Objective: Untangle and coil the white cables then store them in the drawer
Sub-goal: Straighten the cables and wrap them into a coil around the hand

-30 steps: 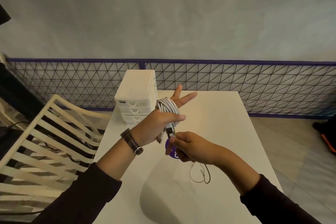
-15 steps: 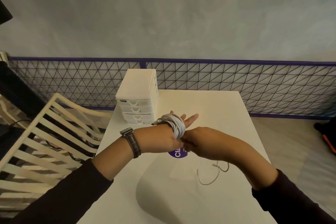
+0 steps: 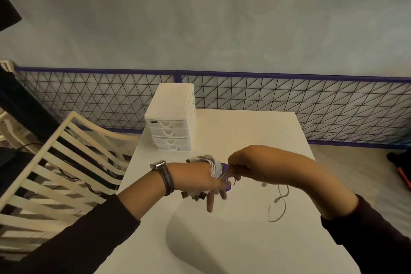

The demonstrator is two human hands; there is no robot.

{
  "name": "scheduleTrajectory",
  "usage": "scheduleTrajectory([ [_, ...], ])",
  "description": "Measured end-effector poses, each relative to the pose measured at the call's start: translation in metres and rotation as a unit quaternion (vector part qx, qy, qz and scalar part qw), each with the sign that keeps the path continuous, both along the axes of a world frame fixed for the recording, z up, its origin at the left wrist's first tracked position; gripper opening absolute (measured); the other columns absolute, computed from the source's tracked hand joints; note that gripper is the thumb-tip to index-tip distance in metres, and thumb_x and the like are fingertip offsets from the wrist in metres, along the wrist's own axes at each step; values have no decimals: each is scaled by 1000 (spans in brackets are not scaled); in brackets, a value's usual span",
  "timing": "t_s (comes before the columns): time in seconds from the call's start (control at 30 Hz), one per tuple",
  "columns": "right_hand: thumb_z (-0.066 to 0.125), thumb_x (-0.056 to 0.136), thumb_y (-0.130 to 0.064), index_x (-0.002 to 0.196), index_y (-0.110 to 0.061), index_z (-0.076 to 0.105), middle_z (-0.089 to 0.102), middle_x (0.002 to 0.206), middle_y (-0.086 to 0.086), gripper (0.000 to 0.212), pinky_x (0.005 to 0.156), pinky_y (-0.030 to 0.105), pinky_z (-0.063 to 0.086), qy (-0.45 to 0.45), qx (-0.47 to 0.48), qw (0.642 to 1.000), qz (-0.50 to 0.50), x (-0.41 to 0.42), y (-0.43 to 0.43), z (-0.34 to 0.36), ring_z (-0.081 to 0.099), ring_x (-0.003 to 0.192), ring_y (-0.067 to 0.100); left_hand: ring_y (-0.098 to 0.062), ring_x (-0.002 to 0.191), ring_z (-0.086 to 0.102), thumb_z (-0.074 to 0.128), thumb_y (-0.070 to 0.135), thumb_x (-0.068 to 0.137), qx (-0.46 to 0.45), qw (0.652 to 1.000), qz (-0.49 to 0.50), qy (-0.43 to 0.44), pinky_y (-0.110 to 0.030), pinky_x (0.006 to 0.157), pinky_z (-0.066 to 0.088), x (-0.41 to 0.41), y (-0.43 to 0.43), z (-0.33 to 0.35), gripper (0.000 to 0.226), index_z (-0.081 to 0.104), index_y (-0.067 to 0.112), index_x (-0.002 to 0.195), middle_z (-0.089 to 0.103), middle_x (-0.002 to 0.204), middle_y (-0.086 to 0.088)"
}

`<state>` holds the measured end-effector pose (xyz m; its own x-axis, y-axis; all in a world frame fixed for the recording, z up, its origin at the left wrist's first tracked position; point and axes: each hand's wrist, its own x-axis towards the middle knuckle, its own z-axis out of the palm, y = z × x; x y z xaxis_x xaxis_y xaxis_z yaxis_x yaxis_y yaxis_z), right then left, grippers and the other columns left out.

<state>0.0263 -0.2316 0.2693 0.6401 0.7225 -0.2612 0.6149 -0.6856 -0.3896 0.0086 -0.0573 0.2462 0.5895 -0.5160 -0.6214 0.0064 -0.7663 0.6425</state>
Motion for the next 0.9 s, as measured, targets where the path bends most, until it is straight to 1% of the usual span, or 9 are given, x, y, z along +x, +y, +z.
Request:
scheduleTrajectory([
  [0.07,53,94,-31,88,-14,62,66,85,1,20,71,33,49,34,35,999,13,5,-1,5,57,75,16,-16,91,66,39,33,99,-87,991,-18,98,-16,81,47,-2,5,6,24,56,20,89,68,104,-26],
  [0.13,60,89,-32,83,-17,63,65,80,0,16,74,37,50,98,99,990,17,12,-2,10,59,75,13,-34,102,62,47,41,94,-179,969,-48,165,-43,99,39,-1,11,-1,33,60,11,100,61,114,-33],
  [0.23,70,82,-21,80,-17,66,67,77,3,7,73,45,52,162,220,962,23,23,-1,12,63,74,13,-49,117,49,53,40,89,-268,930,-114,225,-62,112,15,3,12,-9,42,62,1,102,71,98,-11],
  [0.33,71,78,-5,88,-6,72,70,76,-6,11,71,30,52,188,329,925,25,29,1,9,65,73,10,-28,116,57,51,36,91,-340,895,-154,246,-50,119,7,2,8,-6,36,63,3,99,72,87,-3],
  [0.47,63,79,6,108,6,61,68,66,-12,29,67,15,43,231,427,874,-22,31,6,-10,58,65,1,-27,111,60,51,32,91,-404,860,-146,275,-44,119,5,4,7,-2,31,67,6,96,73,78,-3],
  [0.63,71,73,-32,88,-17,77,59,56,-9,22,53,14,41,341,519,779,-89,26,15,-39,48,52,4,-64,96,46,53,33,88,-466,837,-134,254,-40,118,6,11,9,-2,27,71,12,89,71,64,0],
  [0.7,63,76,-24,82,-19,78,64,57,-7,17,48,12,43,370,546,744,-108,20,18,-46,54,48,2,-51,97,59,51,31,90,-499,823,-110,248,-38,117,10,11,9,-1,28,71,12,90,71,64,3],
  [0.77,65,78,-34,86,-20,77,68,66,-2,20,52,18,43,362,550,742,-127,16,22,-53,56,55,9,-29,101,66,48,29,91,-532,808,-76,240,-37,117,14,12,10,0,28,71,12,90,71,65,4],
  [0.9,65,80,-46,98,-15,72,53,76,22,36,56,35,33,351,545,741,-176,11,24,-62,39,65,33,-27,100,67,46,26,92,-586,777,-19,229,-43,117,8,14,16,-2,29,69,9,87,70,62,2],
])
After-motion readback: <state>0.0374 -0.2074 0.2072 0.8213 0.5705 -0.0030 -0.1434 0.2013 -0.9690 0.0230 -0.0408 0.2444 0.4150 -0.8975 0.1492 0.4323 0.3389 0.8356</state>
